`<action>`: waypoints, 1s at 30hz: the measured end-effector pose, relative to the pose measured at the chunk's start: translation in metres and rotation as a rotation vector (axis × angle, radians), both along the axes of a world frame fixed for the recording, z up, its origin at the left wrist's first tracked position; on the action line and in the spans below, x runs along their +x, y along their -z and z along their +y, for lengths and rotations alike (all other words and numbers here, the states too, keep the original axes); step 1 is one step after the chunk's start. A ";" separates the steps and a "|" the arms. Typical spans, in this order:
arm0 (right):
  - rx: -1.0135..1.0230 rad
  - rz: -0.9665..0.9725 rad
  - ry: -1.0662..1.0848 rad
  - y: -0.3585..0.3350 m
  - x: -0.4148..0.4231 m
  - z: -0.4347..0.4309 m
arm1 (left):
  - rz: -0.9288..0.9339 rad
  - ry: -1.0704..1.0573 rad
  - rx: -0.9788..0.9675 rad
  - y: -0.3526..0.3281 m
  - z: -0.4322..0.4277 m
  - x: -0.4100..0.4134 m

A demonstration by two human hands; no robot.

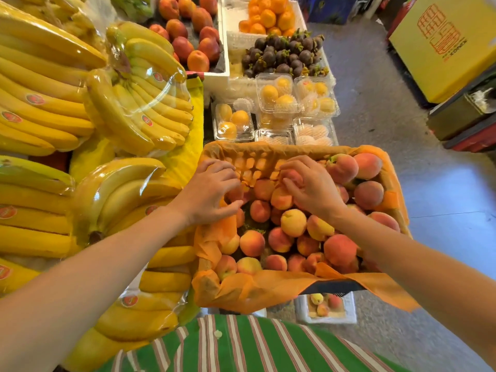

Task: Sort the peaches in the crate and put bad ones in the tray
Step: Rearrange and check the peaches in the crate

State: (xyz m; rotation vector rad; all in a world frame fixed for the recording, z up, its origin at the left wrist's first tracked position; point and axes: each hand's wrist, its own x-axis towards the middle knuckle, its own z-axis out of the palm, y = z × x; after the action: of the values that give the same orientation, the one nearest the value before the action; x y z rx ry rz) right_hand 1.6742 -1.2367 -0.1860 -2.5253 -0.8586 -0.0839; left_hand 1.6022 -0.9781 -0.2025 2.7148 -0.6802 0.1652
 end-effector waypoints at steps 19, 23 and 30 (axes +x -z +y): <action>-0.039 0.055 0.305 -0.007 0.023 -0.093 | 0.259 0.017 0.049 0.009 -0.115 0.083; 0.154 0.129 0.176 -0.013 0.015 -0.093 | 0.228 0.029 -0.012 0.005 -0.104 0.083; 0.229 0.360 -0.012 0.005 0.001 -0.032 | -0.153 -0.195 0.022 -0.012 -0.041 0.059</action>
State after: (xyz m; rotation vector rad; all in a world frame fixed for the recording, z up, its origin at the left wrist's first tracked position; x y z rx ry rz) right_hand 1.6753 -1.2689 -0.1911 -2.2269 -0.6756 0.2547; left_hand 1.6612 -1.0190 -0.1906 2.8080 -0.4577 0.4182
